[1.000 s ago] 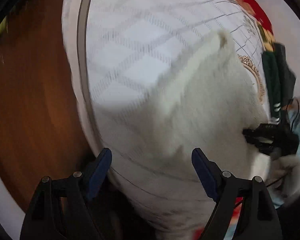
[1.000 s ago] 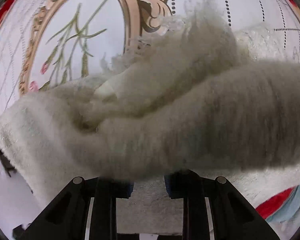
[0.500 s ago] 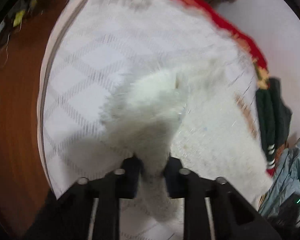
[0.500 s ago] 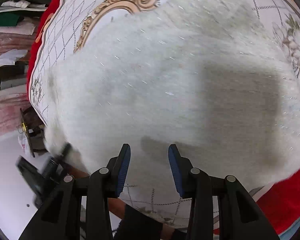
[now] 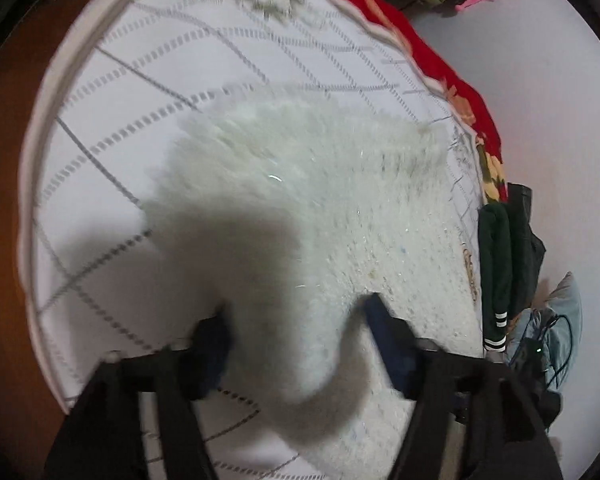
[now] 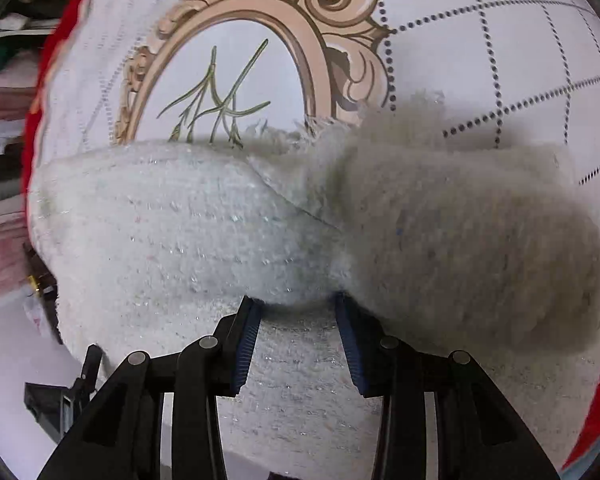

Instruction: Fold large clothes

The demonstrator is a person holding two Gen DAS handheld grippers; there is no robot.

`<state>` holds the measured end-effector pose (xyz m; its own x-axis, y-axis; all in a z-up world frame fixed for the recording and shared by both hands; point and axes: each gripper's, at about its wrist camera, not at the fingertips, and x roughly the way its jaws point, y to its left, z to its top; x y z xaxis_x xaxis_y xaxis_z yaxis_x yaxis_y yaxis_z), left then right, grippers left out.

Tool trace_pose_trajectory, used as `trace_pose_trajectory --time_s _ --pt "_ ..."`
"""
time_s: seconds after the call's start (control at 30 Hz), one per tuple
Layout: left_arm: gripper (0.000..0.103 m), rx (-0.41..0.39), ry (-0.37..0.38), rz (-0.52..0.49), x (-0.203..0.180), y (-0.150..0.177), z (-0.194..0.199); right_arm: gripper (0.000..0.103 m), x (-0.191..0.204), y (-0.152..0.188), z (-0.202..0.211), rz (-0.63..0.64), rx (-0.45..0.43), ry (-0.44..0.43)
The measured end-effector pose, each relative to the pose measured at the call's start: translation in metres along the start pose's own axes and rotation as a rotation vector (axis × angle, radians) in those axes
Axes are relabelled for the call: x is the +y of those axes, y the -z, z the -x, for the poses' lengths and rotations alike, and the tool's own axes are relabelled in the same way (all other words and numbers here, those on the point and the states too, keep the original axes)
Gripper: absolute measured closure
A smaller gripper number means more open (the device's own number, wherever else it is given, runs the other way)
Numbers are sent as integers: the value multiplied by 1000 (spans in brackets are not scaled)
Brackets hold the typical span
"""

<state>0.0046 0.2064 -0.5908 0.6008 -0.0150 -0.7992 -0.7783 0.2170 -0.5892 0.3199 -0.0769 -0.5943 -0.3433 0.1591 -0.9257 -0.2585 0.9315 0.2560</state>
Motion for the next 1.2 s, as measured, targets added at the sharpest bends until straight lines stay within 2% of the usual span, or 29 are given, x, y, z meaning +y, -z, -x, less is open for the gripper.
trace_pose_trajectory --time_s 0.03,0.07,0.2,0.27,0.3,0.33,0.47,0.57,0.63,0.7,0.77,0.83,0.9,1.0,1.1,1.2 --pt "20 -1 2 1 -4 -1 -4 61 2 -3 0 -7 21 5" --pt "19 -3 -10 6 -8 -2 -8 61 1 -5 -1 0 34 0" --pt "19 -58 -96 4 -23 -5 -14 61 -8 -4 2 15 37 -68" --pt "50 -89 -144 -29 -32 -4 -13 60 -12 -3 4 26 25 -85" --pt "85 -91 -151 -57 -37 -3 -12 59 -12 -1 6 34 21 -88" --pt "85 -82 -138 -79 -41 -4 -12 58 -10 2 8 59 15 -89" --pt "87 -139 -183 -206 -68 -7 4 52 -9 13 18 121 3 -94" --pt "88 -189 -169 -249 -77 -20 27 53 -14 24 42 106 -19 -175" --pt "88 -226 -175 -276 -80 -27 41 53 -30 48 71 79 -71 -217" --pt "88 -286 -211 -345 -88 -34 55 51 -49 73 91 57 -112 -179" --pt "88 -341 -253 -451 -99 -30 67 48 -72 99 93 19 -130 -129" --pt "88 -368 -275 -556 -109 -21 75 48 -91 117 74 -16 -95 -110" --pt "88 -378 -278 -646 -120 -8 79 48 -103 126 42 -71 -42 -132" --pt "88 -420 -271 -851 -146 26 89 48 -113 125 -3 -108 6 -155" --pt "88 -438 -211 -1103 -176 77 94 48 -113 122 -28 -146 15 -215" --pt "88 -379 -93 -1336 -197 137 87 48 -113 119 -34 -129 14 -222"
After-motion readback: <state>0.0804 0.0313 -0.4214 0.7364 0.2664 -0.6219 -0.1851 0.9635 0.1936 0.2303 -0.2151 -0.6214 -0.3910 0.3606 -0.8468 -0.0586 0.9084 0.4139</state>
